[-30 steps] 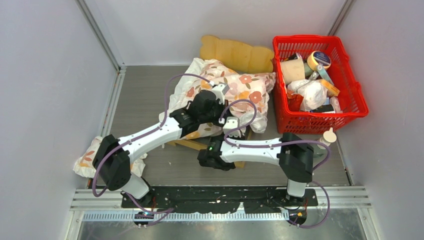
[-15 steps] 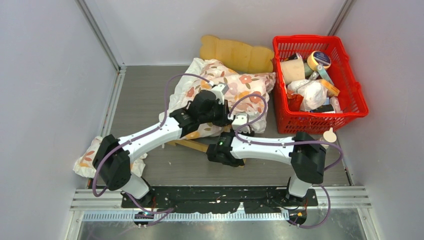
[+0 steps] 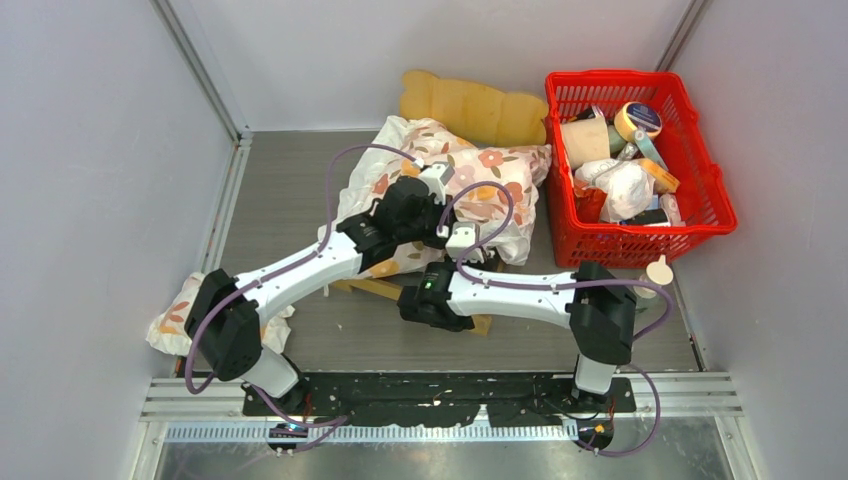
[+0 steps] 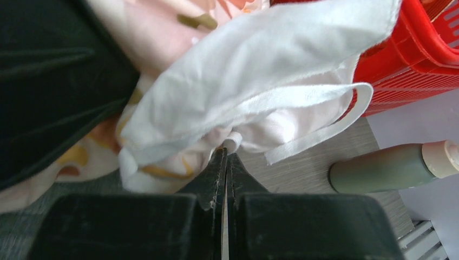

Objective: Set up the pet bed
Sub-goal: Cross the ropes on the bed frame.

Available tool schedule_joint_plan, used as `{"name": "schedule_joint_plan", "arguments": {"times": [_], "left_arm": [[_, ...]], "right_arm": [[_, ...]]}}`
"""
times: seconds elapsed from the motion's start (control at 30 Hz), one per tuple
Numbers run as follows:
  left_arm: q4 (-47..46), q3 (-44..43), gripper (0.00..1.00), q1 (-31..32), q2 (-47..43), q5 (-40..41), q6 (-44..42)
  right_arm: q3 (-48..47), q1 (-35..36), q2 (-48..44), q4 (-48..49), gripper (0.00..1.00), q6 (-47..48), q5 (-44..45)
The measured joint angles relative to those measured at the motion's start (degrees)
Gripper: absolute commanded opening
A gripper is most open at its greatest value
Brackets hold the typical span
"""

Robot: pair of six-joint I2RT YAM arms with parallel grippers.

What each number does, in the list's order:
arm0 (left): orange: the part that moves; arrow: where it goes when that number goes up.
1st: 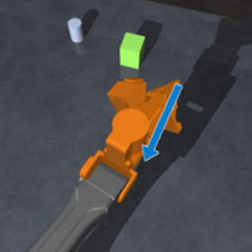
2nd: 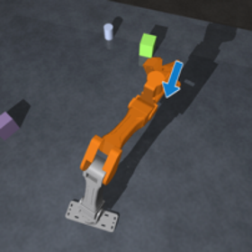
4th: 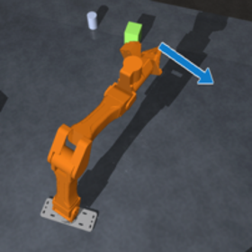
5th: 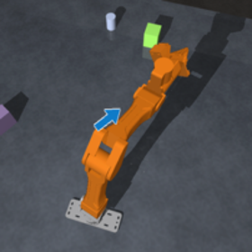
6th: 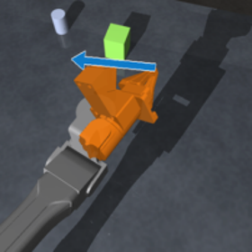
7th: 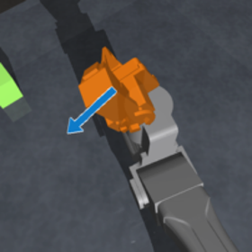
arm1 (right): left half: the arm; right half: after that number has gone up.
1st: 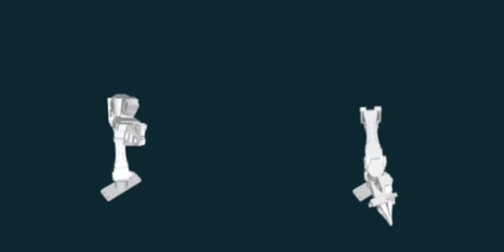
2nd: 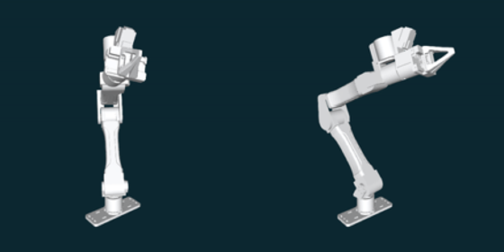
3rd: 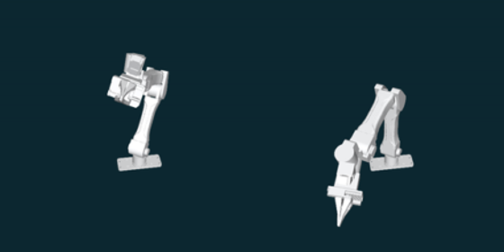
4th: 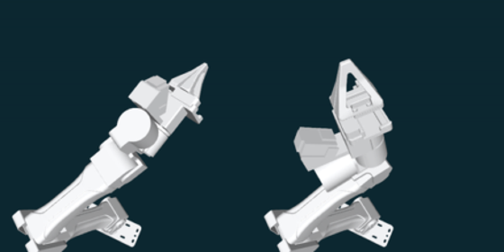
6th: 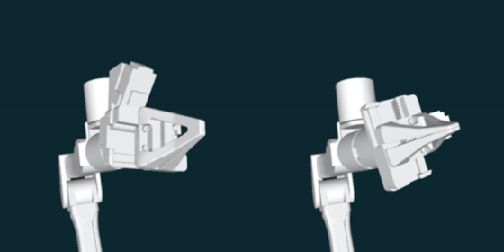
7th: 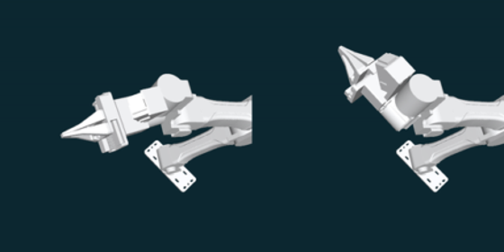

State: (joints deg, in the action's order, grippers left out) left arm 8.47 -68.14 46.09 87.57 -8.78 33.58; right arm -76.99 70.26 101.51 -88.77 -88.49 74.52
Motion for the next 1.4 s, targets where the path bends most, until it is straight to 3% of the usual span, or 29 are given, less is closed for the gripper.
{"name": "schedule_joint_plan", "arguments": {"times": [0.33, 0.9, 1.13, 1.4], "left_arm": [[-0.1, 0.0, 0.00, -0.3, 0.0, 0.0, 0.0], [-0.6, 0.7, 0.00, -1.1, -0.1, 0.1, 0.0], [-1.4, 0.7, 0.00, -0.5, 0.6, 1.0, 0.3], [-1.4, 0.8, 0.00, -1.0, 0.4, 0.2, 0.2]], "right_arm": [[-1.1, 1.7, 1.7, -0.1, 0.05, 1.4, -6.4], [-3.1, 1.2, 6.5, 0.0, 0.05, -5.3, -6.6], [2.0, -0.3, 6.0, 0.5, 0.05, -6.9, -0.8], [8.5, -3.9, 1.4, 0.0, 0.05, -8.1, -6.9]]}}
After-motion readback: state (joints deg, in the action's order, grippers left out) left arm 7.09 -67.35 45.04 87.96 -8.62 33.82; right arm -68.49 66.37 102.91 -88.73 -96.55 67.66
